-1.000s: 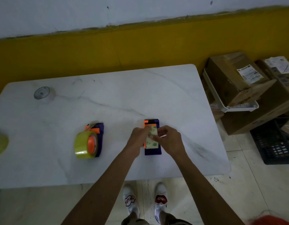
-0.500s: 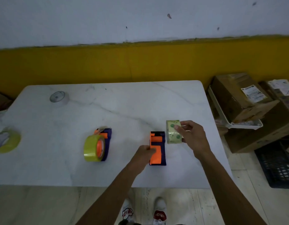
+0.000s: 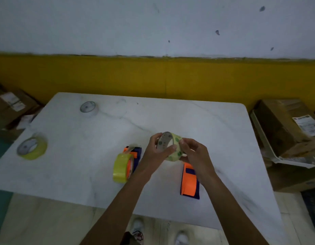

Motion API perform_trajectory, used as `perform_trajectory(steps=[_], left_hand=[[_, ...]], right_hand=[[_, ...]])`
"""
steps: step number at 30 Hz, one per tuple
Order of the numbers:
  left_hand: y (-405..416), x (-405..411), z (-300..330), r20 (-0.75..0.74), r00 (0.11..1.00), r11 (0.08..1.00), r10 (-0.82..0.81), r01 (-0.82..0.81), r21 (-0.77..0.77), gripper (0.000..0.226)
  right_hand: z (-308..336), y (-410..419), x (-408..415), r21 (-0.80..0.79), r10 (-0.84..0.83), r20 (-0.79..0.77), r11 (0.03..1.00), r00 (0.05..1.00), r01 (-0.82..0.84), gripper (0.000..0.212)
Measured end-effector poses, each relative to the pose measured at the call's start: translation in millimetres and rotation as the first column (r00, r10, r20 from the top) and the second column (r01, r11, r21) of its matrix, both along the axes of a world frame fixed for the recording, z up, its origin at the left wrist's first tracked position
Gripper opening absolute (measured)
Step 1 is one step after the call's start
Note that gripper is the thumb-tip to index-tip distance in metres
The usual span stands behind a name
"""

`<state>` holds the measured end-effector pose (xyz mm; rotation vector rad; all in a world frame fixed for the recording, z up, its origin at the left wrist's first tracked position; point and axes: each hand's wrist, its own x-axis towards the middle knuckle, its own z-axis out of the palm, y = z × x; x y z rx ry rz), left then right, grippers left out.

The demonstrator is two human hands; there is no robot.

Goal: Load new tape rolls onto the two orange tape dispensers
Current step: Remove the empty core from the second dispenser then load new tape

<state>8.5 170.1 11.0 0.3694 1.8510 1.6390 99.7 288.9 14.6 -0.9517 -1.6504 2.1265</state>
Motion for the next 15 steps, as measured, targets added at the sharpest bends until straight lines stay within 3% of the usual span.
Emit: perform_trajectory(steps=[5, 8, 15], left_hand=[[-46, -80, -15, -0.166, 0.986, 0.989, -0.009, -0.015, -0.144, 0.066], [-81, -146, -27, -0.274, 0.961, 0.960, 0.041, -0.113, -0.254, 0.076], [-176, -309, -50, -0.270, 0.948, 0.865, 0.169, -0.274, -0.419, 0.081]], right_hand=[[-6, -39, -67, -0.023, 0.096, 0.022, 0.995, 0.995, -0.095, 0.028], [-18, -66, -119, 0.014, 0.119, 0.027, 0.993, 0.993, -0.119, 0.022], [-39, -136, -255, -0.004, 0.214, 0.041, 0.977, 0.976, -0.215, 0.022]])
